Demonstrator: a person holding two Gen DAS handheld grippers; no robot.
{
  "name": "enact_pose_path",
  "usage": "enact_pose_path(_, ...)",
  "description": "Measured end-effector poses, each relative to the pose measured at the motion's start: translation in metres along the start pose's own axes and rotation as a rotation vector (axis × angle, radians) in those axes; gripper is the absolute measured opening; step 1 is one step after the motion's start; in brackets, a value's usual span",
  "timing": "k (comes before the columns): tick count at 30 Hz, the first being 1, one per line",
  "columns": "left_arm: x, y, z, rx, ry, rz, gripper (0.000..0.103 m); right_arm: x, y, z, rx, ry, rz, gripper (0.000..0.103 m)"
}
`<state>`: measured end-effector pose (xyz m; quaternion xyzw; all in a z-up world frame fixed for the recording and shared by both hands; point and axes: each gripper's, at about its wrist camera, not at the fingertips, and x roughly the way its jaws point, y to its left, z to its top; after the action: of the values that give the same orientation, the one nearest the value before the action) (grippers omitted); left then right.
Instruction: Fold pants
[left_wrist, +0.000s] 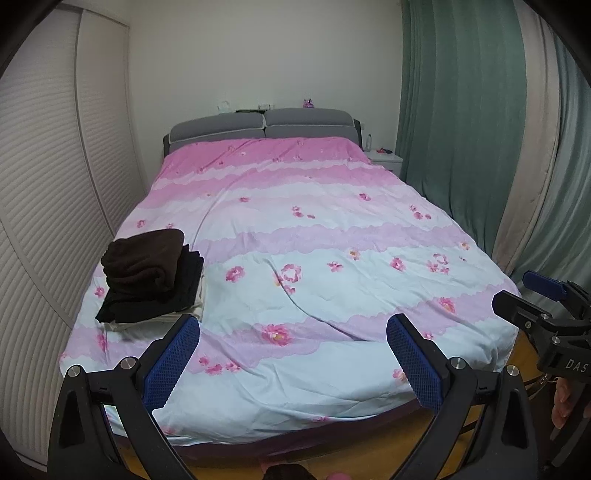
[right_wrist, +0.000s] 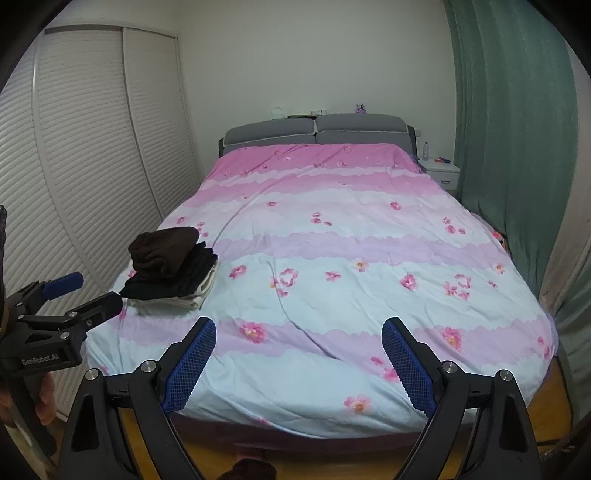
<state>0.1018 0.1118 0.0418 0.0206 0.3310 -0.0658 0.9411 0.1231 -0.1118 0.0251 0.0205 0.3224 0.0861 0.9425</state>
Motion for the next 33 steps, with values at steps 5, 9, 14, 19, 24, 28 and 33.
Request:
enact_pose_path(5,-0.005,-0.004,0.000,0.007,-0.012,0.000,0.103,-0.006,-0.002,-0.002,-0.003,-0.009,-0.001,0.092)
enact_pose_path(9,-0.008,-0.006,0.001,0.012,-0.021,-0.001,0.103,-0.010,-0.004,-0.004,0.005,-0.014,0.004,0.092)
enact_pose_path(14,-0.009,-0.009,0.002,0.017,-0.031,-0.003,0.103,-0.014,-0.006,-0.003,0.005,-0.027,0.003,0.092)
enact_pose_path(19,-0.011,-0.011,0.002,0.012,-0.035,-0.008,0.103,-0.019,-0.007,-0.003,-0.002,-0.040,0.001,0.092)
enact_pose_path(24,-0.015,-0.015,0.004,0.010,-0.042,-0.016,0.103,-0.024,-0.008,-0.002,-0.007,-0.053,0.001,0.092)
enact_pose_path(28,-0.018,-0.017,0.003,0.001,-0.046,-0.014,0.103,-0.026,-0.011,-0.002,-0.010,-0.054,-0.003,0.092)
enact_pose_path(33,-0.019,-0.020,0.003,-0.001,-0.046,-0.018,0.103,-0.028,-0.010,-0.003,-0.009,-0.053,-0.005,0.092)
